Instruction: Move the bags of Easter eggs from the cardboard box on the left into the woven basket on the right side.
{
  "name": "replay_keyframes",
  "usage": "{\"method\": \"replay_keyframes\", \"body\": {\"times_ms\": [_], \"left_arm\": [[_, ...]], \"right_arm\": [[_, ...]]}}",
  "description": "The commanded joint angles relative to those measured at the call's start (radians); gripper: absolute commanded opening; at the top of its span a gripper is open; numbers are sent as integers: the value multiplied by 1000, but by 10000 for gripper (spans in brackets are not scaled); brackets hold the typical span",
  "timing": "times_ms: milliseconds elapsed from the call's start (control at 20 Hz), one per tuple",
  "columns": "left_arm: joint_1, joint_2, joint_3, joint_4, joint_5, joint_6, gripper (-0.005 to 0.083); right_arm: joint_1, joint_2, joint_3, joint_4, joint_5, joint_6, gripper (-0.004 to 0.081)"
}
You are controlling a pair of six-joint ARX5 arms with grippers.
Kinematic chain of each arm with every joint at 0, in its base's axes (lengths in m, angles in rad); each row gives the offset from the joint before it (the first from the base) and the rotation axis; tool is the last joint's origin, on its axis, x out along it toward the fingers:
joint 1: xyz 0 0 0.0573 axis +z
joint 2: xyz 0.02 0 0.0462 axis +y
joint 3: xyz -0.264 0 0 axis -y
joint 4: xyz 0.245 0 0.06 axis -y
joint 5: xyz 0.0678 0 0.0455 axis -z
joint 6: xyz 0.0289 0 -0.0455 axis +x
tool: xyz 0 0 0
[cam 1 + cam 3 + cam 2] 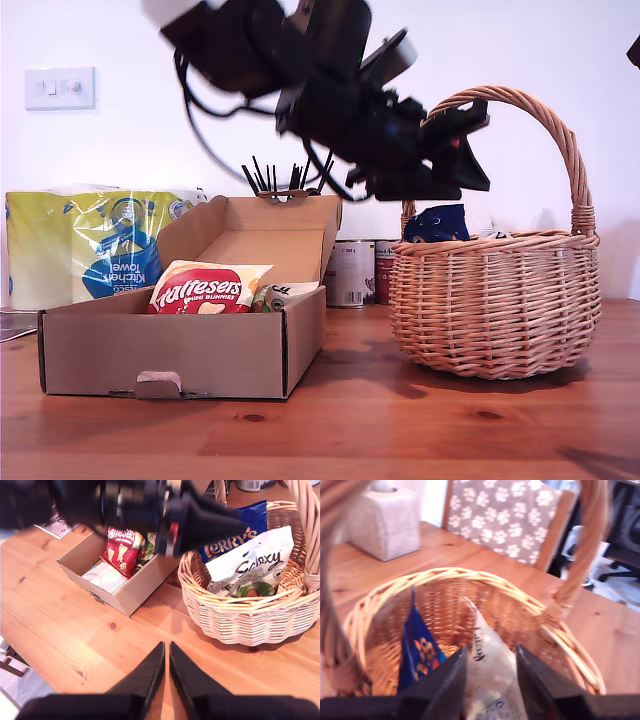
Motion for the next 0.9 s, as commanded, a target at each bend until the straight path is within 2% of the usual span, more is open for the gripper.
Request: {"method": "replay_keyframes", "body": {"times_ms": [0, 100, 200, 350, 550, 700, 850], "left_arm": [[6, -60, 17, -146, 2, 78, 141], [20, -123, 49, -332, -2, 180, 39], [46, -186, 51, -478, -12, 256, -12], [118, -251, 51, -677, -36, 357, -22], [267, -269, 51, -892, -35, 580, -22], [393, -267, 51, -949, -35, 652, -22], [500, -266, 51, -902, -14, 685, -21]], "right_arm": [[4, -2, 9, 6, 0, -4, -12], [4, -2, 9, 6, 0, -4, -12], [4, -2, 9, 6, 0, -3, -12], [4, -2, 9, 6, 0, -3, -12], [4, -2, 9, 6, 0, -4, -12], [4, -2, 9, 6, 0, -4, -13], [4, -2, 9, 11, 0, -11, -12]]}}
